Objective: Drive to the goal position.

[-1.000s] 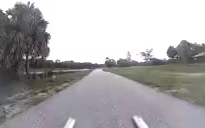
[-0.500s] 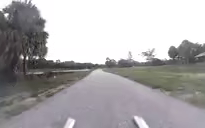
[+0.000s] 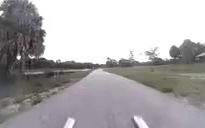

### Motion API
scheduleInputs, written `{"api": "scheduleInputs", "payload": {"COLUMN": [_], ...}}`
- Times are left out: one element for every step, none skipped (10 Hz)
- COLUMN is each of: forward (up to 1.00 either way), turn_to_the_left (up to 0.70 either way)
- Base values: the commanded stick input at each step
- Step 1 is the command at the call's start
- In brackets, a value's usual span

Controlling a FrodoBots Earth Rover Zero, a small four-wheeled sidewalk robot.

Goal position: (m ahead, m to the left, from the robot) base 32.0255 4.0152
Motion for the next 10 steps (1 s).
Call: {"api": "scheduleInputs", "payload": {"forward": [0.85, 0.85, 0.85, 0.85, 0.85, 0.85, 0.85, 0.85, 0.85, 0.85], "turn_to_the_left": [0.0, 0.0, 0.0, 0.0, 0.0, 0.0, 0.0, 0.0, 0.0, 0.0]}}
